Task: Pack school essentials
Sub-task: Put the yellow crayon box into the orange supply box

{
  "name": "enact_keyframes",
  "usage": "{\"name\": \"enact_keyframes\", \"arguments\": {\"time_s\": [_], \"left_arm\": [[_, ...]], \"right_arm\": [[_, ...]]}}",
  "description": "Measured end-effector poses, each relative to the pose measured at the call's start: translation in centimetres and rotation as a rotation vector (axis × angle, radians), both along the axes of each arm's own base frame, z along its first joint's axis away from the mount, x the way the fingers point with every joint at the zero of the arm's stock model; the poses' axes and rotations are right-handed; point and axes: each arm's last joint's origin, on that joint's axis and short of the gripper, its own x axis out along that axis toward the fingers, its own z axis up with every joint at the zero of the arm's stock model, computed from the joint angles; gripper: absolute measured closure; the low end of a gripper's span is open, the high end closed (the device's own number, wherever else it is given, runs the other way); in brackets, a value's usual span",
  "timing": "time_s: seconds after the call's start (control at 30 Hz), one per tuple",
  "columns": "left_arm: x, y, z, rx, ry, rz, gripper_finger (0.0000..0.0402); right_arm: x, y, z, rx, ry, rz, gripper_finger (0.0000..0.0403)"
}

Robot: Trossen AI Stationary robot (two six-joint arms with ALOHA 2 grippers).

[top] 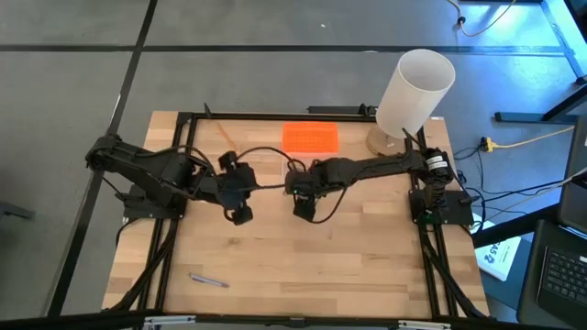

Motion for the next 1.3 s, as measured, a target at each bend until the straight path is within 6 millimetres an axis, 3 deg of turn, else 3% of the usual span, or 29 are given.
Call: {"name": "enact_keyframes", "arguments": {"time_s": [0.3, 0.67, 1.17, 1.3], "left_arm": [[-2.3, 0.9, 1.6, -0.045, -0.081, 0.074, 0.0401], [-2.5, 1.0, 1.7, -0.03, -0.092, 0.093, 0.0401], [-2.4, 1.8, 1.9, 0.106, -0.158, 0.239, 0.0401], [-2.4, 2.2, 1.9, 0.106, -0.157, 0.254, 0.0401]], "right_arm": [[0.3, -4.7, 1.7, -0.08, 0.002, 0.095, 0.0104], [0.2, -9.7, 2.1, -0.183, 0.012, 0.262, 0.0104], [0.5, -11.5, 2.3, -0.208, -0.05, 0.35, 0.0104], [0.3, -11.9, 1.5, -0.203, -0.035, 0.343, 0.0104]]}}
